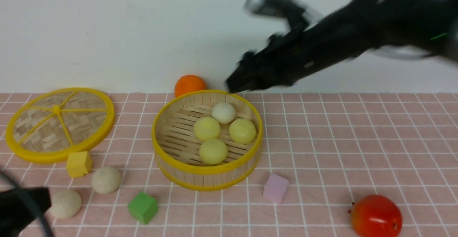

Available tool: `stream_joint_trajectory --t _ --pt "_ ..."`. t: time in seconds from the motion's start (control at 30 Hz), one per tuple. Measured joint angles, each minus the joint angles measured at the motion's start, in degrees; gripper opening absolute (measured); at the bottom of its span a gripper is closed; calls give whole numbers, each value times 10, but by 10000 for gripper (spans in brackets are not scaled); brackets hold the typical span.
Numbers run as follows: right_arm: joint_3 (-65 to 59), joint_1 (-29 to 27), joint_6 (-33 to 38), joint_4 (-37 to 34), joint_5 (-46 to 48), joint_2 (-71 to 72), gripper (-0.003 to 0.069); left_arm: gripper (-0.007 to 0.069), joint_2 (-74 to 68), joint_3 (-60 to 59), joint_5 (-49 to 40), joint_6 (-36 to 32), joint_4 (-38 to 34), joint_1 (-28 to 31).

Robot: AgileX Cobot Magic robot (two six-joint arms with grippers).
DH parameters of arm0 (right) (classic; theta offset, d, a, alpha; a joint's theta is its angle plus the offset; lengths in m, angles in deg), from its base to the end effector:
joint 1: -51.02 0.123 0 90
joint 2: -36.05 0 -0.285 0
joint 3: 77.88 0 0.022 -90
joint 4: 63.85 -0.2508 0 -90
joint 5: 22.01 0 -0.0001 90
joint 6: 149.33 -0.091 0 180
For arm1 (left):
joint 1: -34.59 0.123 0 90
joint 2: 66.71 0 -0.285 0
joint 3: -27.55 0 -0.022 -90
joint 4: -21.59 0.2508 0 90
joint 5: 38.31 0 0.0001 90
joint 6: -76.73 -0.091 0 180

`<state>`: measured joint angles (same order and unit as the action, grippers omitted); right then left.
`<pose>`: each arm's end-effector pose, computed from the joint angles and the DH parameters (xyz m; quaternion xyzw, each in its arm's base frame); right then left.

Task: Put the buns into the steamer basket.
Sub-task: Use the left arm to grab a steamed stuffed bun

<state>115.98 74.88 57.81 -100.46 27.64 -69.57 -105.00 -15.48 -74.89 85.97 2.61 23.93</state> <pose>0.3355 0.1937 0.3543 -0.2839 0.8574 0.2840 0.3220 0.0958 -0.0360 0.3194 -0.0523 0.8457 -0.2381 0.4747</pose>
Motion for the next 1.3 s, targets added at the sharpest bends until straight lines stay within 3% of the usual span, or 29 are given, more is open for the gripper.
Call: stream_joint_trajectory --t 0.03,0.13,0.23,0.3,0.37,0.5,0.63,0.93,1.3 --pt "-1 2 -5 16 4 6 388 240 -5 1 5 4 0 0" --pt "-39 35 -92 133 44 125 255 240 -129 39 20 67 17 0" --pt "-82 56 -108 148 44 174 185 240 -194 70 12 75 30 0" --pt "-155 87 -116 150 31 236 74 240 -291 135 -22 79 54 0" --pt "-219 113 -117 145 16 269 6 240 -356 188 -59 80 73 0" --pt "-319 148 -106 144 -23 313 -6 240 -482 271 -134 80 120 -2" --pt "-363 153 -100 136 -39 328 -6 240 -558 291 -146 96 151 -2" --pt "-384 153 -94 113 -44 330 -6 240 -651 295 -44 154 243 -2" --pt "-384 153 -94 111 -38 331 0 240 -724 297 14 174 277 -2"
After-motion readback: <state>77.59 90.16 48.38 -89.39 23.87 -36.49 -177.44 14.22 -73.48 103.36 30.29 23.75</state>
